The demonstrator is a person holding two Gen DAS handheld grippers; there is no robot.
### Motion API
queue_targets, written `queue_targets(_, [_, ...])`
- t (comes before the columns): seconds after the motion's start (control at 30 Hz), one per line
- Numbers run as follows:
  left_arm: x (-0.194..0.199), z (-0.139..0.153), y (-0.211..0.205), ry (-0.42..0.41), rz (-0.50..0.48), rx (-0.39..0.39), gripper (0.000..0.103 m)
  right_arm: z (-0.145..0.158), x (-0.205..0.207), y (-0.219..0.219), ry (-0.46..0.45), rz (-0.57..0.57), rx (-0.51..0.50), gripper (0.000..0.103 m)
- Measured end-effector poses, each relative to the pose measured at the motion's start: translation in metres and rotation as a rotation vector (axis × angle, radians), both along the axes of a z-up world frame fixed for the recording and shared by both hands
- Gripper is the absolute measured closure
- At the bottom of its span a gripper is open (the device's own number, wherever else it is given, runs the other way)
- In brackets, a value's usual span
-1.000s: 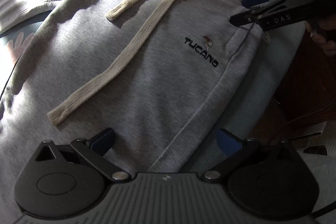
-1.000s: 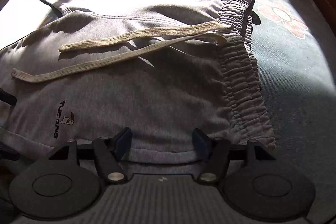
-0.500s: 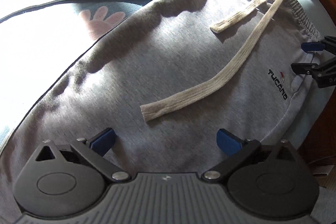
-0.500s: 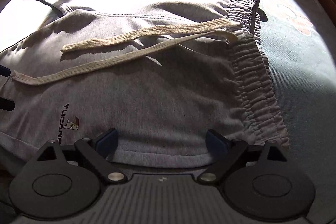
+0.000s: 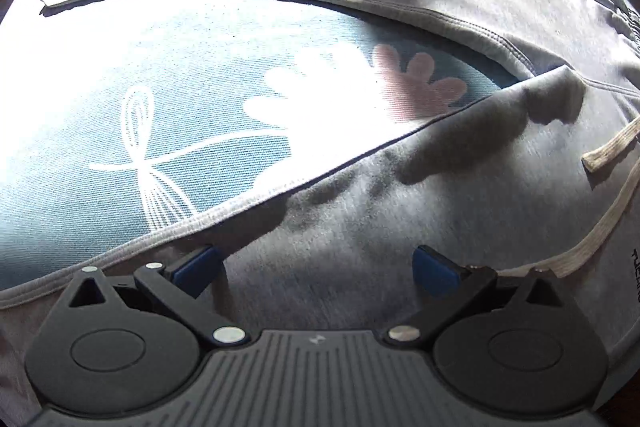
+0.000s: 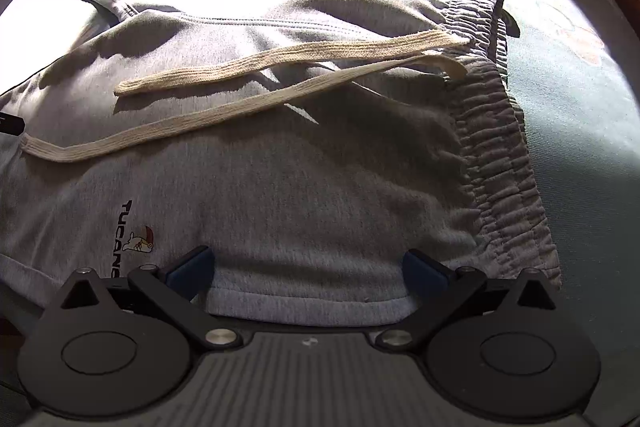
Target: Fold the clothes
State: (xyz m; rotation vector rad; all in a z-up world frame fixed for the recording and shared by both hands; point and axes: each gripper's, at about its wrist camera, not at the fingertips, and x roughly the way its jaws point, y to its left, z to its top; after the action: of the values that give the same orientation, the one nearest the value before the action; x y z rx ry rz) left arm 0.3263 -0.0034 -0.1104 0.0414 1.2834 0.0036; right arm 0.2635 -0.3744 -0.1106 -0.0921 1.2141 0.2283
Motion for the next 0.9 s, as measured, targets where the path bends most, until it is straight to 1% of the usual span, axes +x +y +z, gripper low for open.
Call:
queue_targets(0.07, [0.003, -0.001, 0.004, -0.003, 0.018, 0.006, 0.000, 0.000, 0.001, -0.001, 0.007, 0.007, 0.001, 0.000])
queue_targets(0.17, [0.002, 0.007, -0.002, -0.013, 0.033, 0.021, 0.001, 0.002, 0.004, -0.001, 0.024, 0.024, 0.003, 0.000])
queue_targets(0.3, [-0.006, 0.014, -0.004, -0.021, 0.077, -0.020, 0.001, 0.005, 0.008, -0.001, 0.061, 0.055, -0.004, 0.001])
queue_targets(0.43, [-0.012, -0.001, -0.008, 0.036, 0.081, -0.036, 0.001, 0.011, 0.012, -0.001, 0.069, 0.047, -0.013, 0.001])
queue_targets(0.5, [-0.014, 0.000, -0.013, 0.037, 0.033, -0.031, 0.001, 0.014, 0.015, 0.001, 0.067, 0.032, -0.021, 0.001])
queue_targets(0.53, [-0.014, 0.003, -0.015, 0.039, 0.008, -0.042, 0.001, 0.016, 0.018, 0.002, 0.067, 0.023, -0.024, 0.001])
queue_targets(0.6, [-0.012, 0.014, -0.018, 0.006, -0.035, -0.064, 0.001, 0.024, 0.025, 0.008, 0.050, -0.004, -0.020, 0.002])
queue_targets(0.7, [-0.007, 0.029, -0.022, -0.055, -0.095, -0.086, 0.001, 0.041, 0.040, 0.023, 0.007, -0.008, 0.005, 0.002])
queue_targets(0.83, [0.005, 0.033, -0.024, -0.097, -0.180, -0.100, 0.001, 0.058, 0.064, 0.051, -0.056, 0.022, 0.004, 0.002])
queue_targets(0.9, [0.013, 0.034, -0.022, -0.111, -0.199, -0.106, 0.001, 0.063, 0.075, 0.065, -0.075, 0.041, 0.000, 0.003])
